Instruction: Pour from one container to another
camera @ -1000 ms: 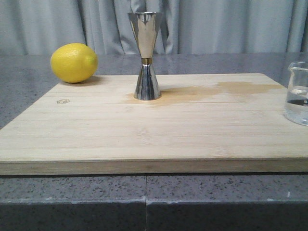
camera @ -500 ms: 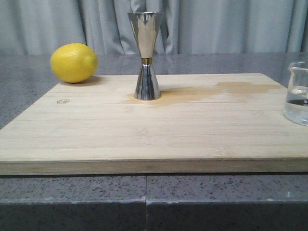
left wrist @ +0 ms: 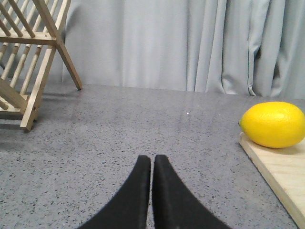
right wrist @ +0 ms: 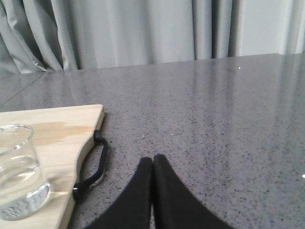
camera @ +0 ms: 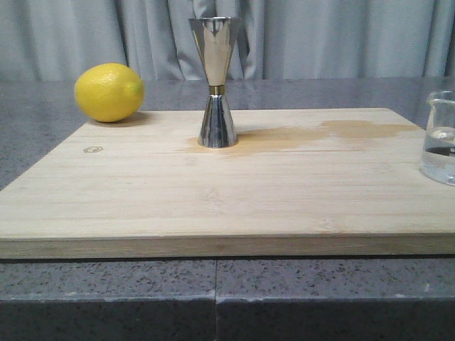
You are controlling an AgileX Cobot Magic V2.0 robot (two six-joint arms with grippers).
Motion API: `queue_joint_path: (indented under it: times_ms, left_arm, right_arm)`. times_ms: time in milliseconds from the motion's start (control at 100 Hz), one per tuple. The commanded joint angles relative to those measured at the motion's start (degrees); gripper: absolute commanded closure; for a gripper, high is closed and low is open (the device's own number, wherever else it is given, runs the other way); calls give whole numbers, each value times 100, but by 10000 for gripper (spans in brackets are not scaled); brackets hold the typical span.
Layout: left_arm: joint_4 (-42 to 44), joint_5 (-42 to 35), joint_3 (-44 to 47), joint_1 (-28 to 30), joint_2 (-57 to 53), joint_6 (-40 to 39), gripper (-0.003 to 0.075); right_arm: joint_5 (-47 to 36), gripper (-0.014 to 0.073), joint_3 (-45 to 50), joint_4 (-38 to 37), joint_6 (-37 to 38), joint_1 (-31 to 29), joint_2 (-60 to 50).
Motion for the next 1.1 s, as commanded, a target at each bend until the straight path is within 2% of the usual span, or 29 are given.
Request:
queue_joint_path:
  times_ms: [0,90,210,370,520,1090]
  left_arm:
    - [-121,-371,-413,7,-115,-32,739]
    - [-121,-193,-786,7,-29,-32,739]
    - [-121,347,-1337,7,271,-32,739]
    - [-121,787,-2009,7,850,-32,739]
    - [-121,861,-2423,7,1348,-32,739]
    - [-121,693,-2451,7,1543,-32,739]
  right_arm:
    - [-186,650,-523,63,-35,-12,-31]
    - [185,650,-938,41,-58,-12,185]
    - [816,650,-1632,15,-455,-12,637]
    - [1129,650,-2453,15,-830,-12,1279]
    - [1114,650,-3037,15,-856,-12,1734]
    - [830,650,-3123,15,-856,-12,1828]
